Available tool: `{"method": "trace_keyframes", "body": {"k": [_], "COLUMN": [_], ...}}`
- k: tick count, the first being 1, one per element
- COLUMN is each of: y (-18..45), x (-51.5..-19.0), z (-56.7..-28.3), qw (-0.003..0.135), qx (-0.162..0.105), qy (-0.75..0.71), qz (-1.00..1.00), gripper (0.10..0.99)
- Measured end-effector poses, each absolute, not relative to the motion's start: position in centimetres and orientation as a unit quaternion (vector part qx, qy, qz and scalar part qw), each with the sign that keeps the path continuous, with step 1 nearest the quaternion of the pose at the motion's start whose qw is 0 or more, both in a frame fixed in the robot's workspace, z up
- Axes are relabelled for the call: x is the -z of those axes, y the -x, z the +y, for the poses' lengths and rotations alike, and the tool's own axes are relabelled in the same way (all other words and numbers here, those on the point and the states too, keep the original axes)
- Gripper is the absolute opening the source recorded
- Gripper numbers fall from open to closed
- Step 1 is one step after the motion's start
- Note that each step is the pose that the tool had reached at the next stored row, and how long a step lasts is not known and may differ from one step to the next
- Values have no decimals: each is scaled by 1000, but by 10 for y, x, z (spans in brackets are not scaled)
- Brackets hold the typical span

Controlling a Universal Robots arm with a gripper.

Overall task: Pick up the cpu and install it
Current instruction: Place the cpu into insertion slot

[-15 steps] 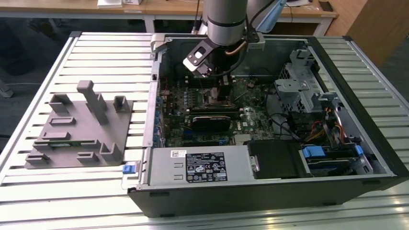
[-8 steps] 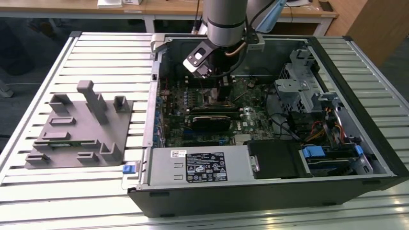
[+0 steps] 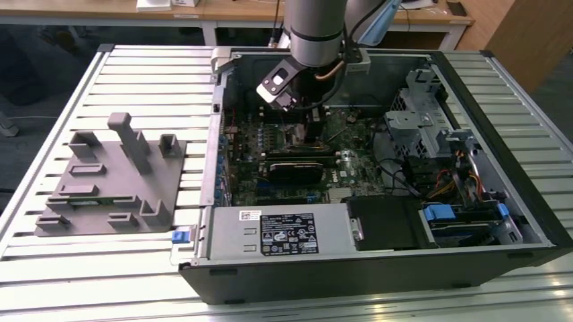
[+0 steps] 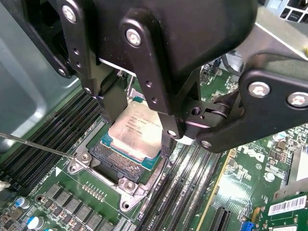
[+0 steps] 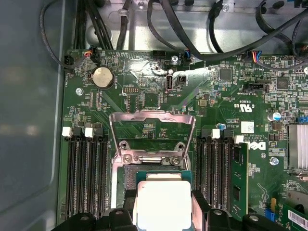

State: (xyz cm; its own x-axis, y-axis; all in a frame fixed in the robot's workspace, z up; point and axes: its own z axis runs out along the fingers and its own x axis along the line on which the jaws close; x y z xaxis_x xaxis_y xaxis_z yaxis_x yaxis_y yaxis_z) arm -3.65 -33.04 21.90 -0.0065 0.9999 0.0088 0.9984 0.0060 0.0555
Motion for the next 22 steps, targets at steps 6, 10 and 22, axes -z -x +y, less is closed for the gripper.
{"method": "trace_keyframes", "body": {"k": [6,10,22], "y": [37,37,37], "x": [-217,-216,-211], "z": [-330,-330,-326], "qw": [16,16,17], "qx": [-23,-23,-23], "qy": [-705,-705,-706], "qz": [709,709,708], "gripper": [533,533,533]}}
